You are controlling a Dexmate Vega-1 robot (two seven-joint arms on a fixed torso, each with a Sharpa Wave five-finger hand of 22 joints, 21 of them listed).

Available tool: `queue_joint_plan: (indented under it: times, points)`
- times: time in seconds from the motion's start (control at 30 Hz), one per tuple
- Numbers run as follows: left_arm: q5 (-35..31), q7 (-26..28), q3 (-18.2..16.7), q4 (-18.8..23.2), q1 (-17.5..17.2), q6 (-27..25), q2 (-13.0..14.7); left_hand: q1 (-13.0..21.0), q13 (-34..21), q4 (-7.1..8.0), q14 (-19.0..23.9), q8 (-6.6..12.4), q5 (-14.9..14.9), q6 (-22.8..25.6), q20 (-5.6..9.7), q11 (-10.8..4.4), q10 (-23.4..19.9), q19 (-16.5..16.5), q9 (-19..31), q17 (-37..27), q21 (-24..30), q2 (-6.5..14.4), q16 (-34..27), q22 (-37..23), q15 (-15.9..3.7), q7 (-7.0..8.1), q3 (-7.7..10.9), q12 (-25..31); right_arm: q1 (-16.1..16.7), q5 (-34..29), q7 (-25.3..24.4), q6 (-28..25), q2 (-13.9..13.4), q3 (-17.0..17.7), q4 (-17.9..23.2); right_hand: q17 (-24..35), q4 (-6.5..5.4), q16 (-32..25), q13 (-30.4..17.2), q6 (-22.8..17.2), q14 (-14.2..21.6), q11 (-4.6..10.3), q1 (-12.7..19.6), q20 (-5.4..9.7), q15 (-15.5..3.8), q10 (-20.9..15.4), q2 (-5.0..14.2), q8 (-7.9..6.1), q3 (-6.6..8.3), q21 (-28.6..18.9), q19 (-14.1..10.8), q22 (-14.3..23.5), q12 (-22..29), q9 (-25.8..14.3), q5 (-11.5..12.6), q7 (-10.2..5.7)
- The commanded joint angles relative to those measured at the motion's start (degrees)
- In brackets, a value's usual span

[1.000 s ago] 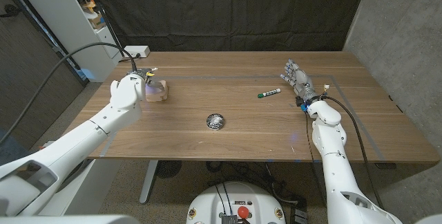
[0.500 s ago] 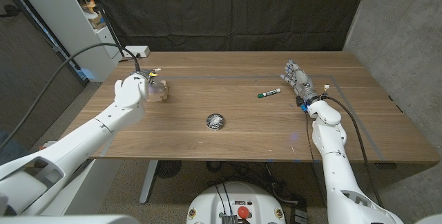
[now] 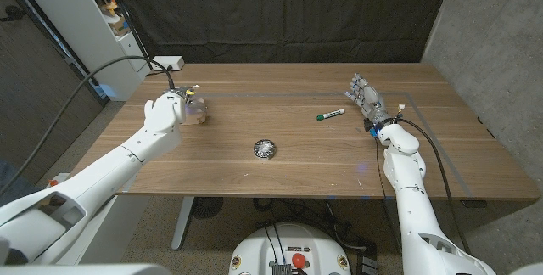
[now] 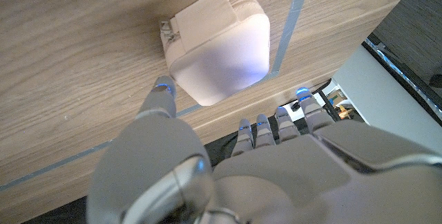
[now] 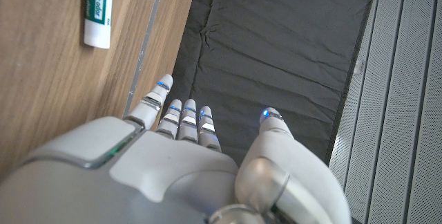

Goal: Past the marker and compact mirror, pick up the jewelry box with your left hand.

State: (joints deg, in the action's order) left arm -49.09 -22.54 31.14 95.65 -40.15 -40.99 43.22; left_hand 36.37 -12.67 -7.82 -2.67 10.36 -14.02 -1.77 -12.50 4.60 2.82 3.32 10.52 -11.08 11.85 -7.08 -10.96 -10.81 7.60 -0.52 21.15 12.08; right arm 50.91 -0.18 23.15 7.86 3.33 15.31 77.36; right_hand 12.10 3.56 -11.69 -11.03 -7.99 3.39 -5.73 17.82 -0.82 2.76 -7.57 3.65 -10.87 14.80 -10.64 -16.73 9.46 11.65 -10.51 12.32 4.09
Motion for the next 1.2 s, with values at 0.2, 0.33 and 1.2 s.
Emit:
queue_joint_plan:
  times: [0.2,0.33,1.2]
  points:
    - [3.81,3.09,-1.41,-0.01,-2.2,-1.57,-1.13,0.08,-0.24,-0.05,0.02,0.22,-0.55,-0.35,-0.01,0.19,0.62,-0.25,0.24,-0.07,0.01,-0.6,-0.04,-0.09,0.58,-0.02,-0.21,0.1,-0.25,-0.2,0.31,-0.56,-0.27,-0.15,0.03,0.14,0.43,-0.28,-0.16,-0.38,0.41,-0.11,-0.1,-0.11,0.08,-0.3,0.5,-0.37,0.09,-0.3,-0.1,0.27,-0.17,-0.31,0.16,-0.26]
    - [4.69,3.66,-1.46,0.02,-2.62,-1.76,-1.12,0.11,-0.25,-0.05,0.03,0.25,-0.57,-0.37,-0.01,0.24,0.64,-0.25,0.24,-0.07,0.0,-0.56,-0.06,-0.09,0.58,-0.03,-0.25,0.13,-0.32,-0.28,0.65,-0.25,-0.48,-0.25,-0.26,0.14,0.44,-0.27,-0.16,-0.39,0.4,-0.03,-0.1,-0.13,0.04,-0.34,0.49,-0.37,0.08,-0.3,-0.1,0.27,-0.16,-0.31,0.16,-0.25]
    - [8.55,5.67,-0.84,-2.76,-1.03,-0.64,-1.18,0.3,-0.32,-0.03,0.09,0.48,-0.7,-0.33,-0.01,0.04,0.54,-0.22,0.23,-0.07,0.01,-0.39,-0.2,-0.12,0.47,-0.09,-0.5,0.41,-0.53,-1.25,0.45,-1.07,-0.9,-0.66,-0.71,0.13,0.56,-0.24,-0.16,-0.34,0.39,-0.09,-0.18,-0.1,-0.01,-0.29,0.33,-0.34,-0.04,-0.31,-0.14,0.27,-0.19,-0.3,0.14,-0.28]
